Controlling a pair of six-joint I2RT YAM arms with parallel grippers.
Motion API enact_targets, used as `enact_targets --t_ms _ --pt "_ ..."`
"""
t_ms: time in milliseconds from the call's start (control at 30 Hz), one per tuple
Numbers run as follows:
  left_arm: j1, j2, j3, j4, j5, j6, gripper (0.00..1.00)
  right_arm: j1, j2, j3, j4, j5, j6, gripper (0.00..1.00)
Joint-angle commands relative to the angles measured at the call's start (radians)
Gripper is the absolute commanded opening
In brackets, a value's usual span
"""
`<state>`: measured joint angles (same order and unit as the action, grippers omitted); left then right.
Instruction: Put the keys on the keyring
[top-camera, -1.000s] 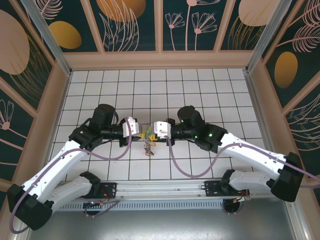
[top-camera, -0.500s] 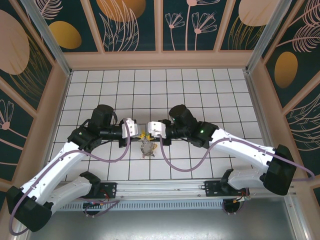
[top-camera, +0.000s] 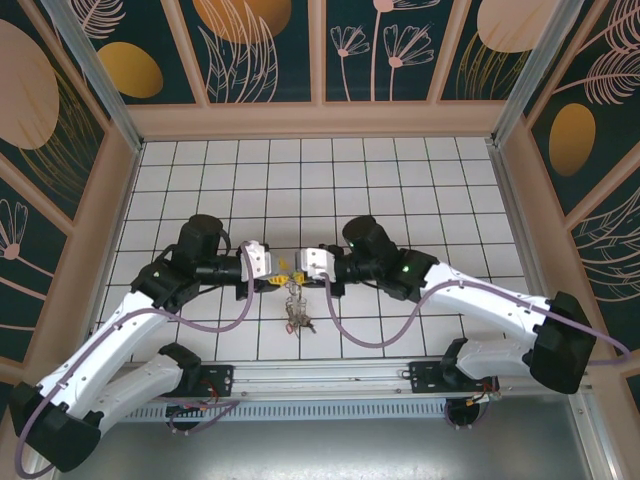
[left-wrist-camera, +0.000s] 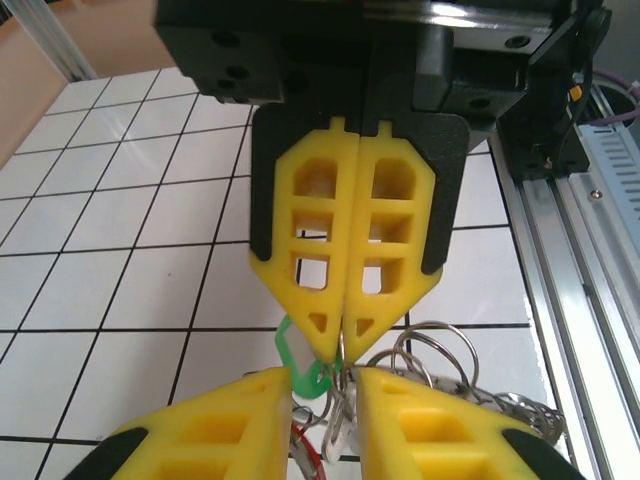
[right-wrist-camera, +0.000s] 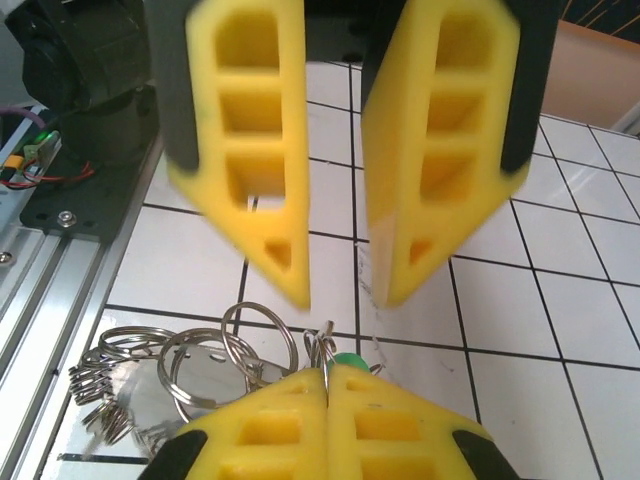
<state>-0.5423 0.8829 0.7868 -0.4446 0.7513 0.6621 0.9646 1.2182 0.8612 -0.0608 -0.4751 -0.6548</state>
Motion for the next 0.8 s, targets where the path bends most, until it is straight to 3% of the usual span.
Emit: enact_targets --t_ms 0,333,533,767 --pt "0.001 -0.015 -0.026 0.032 0.039 -0.037 0.25 -0.013 -0.081 -0.066 0.177 -0.077 0.049 0.0" --pt "0.002 -0.006 -0.053 0.151 0.125 -0.122 0.27 -0.015 -0.155 -0.226 0.469 -0.06 0.141 0.0" --pt "0.002 -0.008 -0.067 0.21 0.189 -0.154 0.34 -0.015 -0.15 -0.252 0.524 -0.037 0.159 0.0" --pt "0.001 -0.003 -0.084 0.219 0.139 -0.157 0.33 -0.015 -0.133 -0.254 0.569 -0.029 0.176 0.0"
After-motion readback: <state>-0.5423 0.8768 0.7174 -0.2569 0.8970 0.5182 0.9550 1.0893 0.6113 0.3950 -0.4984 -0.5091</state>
